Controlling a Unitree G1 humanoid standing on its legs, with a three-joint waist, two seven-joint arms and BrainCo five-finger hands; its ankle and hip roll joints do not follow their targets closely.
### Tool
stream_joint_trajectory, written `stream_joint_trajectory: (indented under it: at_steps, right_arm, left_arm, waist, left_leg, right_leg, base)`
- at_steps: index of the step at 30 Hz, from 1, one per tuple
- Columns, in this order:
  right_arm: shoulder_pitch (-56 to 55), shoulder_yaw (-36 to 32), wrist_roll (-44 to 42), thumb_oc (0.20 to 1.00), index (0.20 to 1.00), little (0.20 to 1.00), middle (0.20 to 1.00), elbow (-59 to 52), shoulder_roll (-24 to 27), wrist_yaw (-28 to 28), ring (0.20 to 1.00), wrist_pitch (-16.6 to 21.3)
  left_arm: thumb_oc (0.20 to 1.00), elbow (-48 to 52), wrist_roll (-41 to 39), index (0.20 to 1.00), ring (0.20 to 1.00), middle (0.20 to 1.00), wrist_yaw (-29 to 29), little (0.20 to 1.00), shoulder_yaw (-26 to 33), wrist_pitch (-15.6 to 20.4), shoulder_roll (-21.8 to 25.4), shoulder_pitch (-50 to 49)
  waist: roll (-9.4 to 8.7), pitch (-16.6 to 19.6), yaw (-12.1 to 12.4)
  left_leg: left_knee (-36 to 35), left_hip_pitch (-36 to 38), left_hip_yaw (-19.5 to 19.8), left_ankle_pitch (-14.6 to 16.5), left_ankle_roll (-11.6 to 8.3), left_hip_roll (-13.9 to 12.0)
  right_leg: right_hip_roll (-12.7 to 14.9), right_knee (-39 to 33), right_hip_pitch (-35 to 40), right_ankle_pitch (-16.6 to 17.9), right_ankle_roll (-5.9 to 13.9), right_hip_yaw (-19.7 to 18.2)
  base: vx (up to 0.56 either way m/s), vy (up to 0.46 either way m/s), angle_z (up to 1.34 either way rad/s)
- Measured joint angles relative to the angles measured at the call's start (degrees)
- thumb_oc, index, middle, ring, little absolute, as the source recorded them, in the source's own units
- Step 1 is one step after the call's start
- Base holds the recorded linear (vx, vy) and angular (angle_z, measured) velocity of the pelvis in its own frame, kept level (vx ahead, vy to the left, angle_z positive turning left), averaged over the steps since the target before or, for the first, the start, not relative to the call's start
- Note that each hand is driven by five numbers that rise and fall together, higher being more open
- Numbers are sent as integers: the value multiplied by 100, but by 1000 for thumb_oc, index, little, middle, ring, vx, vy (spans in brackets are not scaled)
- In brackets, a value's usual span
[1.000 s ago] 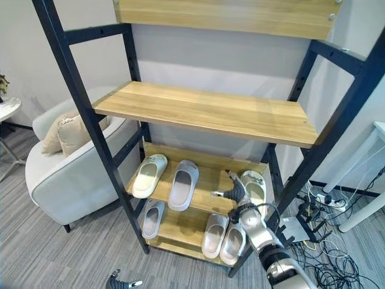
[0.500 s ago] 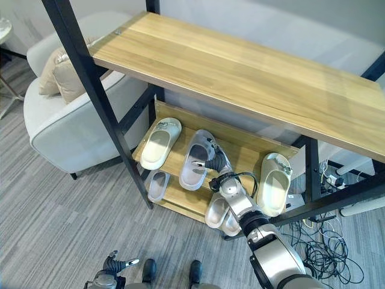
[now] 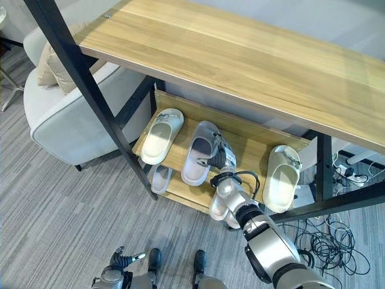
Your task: Arrange the slippers neatly on the shoe rack.
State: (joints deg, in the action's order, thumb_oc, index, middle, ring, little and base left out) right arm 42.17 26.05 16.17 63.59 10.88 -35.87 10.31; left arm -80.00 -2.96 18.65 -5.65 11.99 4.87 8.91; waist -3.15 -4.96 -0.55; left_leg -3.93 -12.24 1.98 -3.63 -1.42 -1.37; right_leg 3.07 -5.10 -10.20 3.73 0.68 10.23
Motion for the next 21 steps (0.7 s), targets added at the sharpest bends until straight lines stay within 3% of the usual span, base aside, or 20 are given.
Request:
stream_joint_trajectory:
  at_steps: [4,7,17,21]
  right_arm:
    - [726,-52,146,1000,1000,1000,1000,1348,-571,-1000,1000,-218]
    - [748,-89,124,1000,1000,1000,1000,1450,-640,-1250,1000,-372]
    - [757,-593,-359,1000,1000,1000,1000,1352,-483,-1309,1000,-62]
    - [728,-999,-555,1000,1000,1000,1000,447,-335,-1346,1000,241]
  left_arm:
    - [1000,1,-95,1000,1000,1000,0,1000,3,-44,-38,59]
    - [1000,82,-94,1000,1000,1000,-2,1000,-1,-43,-80,69]
    - [1000,169,-88,1000,1000,1000,-11,1000,13,34,-81,7]
    - [1000,119,-87,1000,1000,1000,-5,1000,179,89,-66,-19]
  waist:
    - [25,-30,-8]
    - [35,-38,19]
    - [140,-76,151]
    - [146,-67,145]
  left_leg:
    - [13,-123,-15,-47,-7,-22]
    - [15,-161,5,-52,-5,-17]
    - [12,-181,25,-59,-5,-12]
    - [8,-182,30,-59,-5,-10]
  right_leg:
    - [-21,0,-155,43,-6,-6]
    - [-15,0,-175,43,-6,2]
    - [-14,0,-186,45,-7,19]
    - [-13,0,-186,45,-7,20]
  base:
    - [0,0,0]
    - [-1,11,3]
    - [1,1,0]
    - [9,1,0]
